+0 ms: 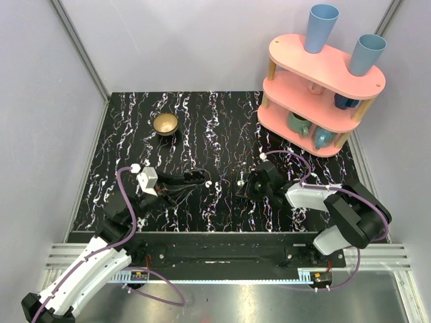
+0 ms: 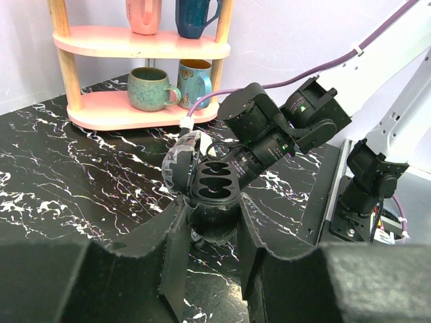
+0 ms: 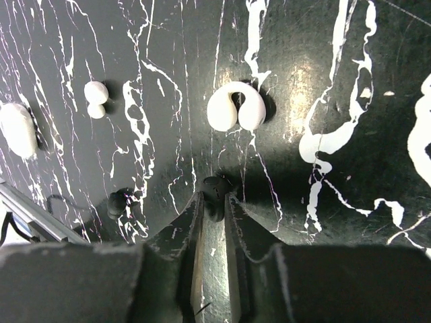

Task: Insert the wireless bluetooth earbuds into the charging case
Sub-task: Pick up the right earbud from the center of the board, then insert the right earbud into the right side groove of the charging case.

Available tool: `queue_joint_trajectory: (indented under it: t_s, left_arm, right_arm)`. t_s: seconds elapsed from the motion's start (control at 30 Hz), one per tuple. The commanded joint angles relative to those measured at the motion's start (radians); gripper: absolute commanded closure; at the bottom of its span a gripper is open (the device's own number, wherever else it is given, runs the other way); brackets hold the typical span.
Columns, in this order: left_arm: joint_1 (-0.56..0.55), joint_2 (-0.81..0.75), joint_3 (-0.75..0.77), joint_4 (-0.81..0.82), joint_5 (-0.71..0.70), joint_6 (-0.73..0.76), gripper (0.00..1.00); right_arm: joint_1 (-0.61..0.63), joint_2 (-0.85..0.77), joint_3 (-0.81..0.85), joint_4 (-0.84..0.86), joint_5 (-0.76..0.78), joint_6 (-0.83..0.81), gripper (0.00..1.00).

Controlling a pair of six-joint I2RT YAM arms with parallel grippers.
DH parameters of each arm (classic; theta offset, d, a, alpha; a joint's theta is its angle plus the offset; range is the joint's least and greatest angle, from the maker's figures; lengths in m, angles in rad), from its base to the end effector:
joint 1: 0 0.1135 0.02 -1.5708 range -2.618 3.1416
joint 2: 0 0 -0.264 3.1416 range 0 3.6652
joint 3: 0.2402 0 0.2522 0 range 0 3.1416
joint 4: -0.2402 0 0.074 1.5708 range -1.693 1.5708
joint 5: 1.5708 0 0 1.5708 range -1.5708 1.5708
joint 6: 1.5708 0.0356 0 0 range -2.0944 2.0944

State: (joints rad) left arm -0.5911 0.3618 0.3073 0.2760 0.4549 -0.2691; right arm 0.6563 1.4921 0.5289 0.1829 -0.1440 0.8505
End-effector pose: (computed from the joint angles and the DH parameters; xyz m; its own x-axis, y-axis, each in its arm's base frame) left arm 0.0945 -0.0823 0.2768 -0.0519 -0.2528 -0.9661 0.8742 0.4562 -0.1663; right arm 0.2076 0.1663 0.1330 -0.8822 0.2594 -0.3929 -0.0327 0.7988 0.6008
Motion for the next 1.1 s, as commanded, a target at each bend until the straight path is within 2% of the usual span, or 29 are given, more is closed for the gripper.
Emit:
queue_joint_trajectory:
  t_s: [0.0,0.07,0.13,0.33,0.5,0.63,0.9,1.07]
  left_arm:
    - [-0.004,0.002,0.033,0.02,-0.027,0.004,0.83]
    - [-0.004,0.0,0.033,0.019,-0.024,0.004,0.83]
    - [-0.004,0.002,0.032,0.02,-0.024,0.004,0.83]
    - [-0.006,0.0,0.035,0.019,-0.024,0.007,0.83]
    - [-0.006,0.002,0.035,0.023,-0.009,0.011,0.83]
    - [-0.006,-0.003,0.038,0.02,0.005,0.019,0.83]
    - [-0.006,0.008,0.079,-0.027,0.106,0.056,0.84]
    - [-0.006,0.028,0.098,-0.038,0.181,0.071,0.87]
  right_arm:
    - [0.009,-0.006,0.003,-0.033,0.004,-0.024,0.82]
    - [0.011,-0.022,0.005,-0.033,-0.002,-0.04,0.84]
    - [0.011,-0.059,0.008,-0.039,-0.008,-0.057,0.93]
    - [0.011,-0.17,0.087,-0.14,-0.083,-0.212,0.96]
    - [0.011,-0.278,0.213,-0.301,-0.207,-0.422,0.97]
    - [0.009,-0.369,0.334,-0.431,-0.241,-0.615,1.0]
    - [0.012,-0.533,0.488,-0.531,-0.413,-0.947,1.0]
    - [0.016,-0.541,0.582,-0.615,-0.514,-1.149,1.0]
